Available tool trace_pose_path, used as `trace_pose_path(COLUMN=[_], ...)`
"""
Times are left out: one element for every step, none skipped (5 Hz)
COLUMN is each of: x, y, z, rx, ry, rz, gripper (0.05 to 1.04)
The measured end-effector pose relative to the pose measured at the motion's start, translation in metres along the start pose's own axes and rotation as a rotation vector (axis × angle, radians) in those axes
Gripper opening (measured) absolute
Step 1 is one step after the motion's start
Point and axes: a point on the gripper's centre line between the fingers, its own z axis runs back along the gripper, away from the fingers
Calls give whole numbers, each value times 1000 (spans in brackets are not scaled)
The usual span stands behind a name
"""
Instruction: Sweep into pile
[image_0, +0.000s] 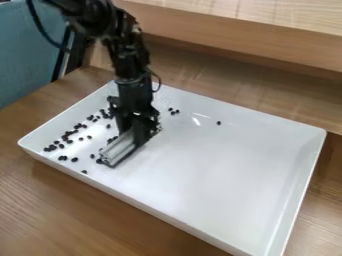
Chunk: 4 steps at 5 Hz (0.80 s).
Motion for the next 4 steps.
trace_pose_path(x=[-1,-1,1,1], y=[16,36,45,50], z=[1,4,5,5], rx=[-4,1,12,12], ry=[12,12,9,6], rz=[-20,7,29,42], gripper=[398,398,398,398])
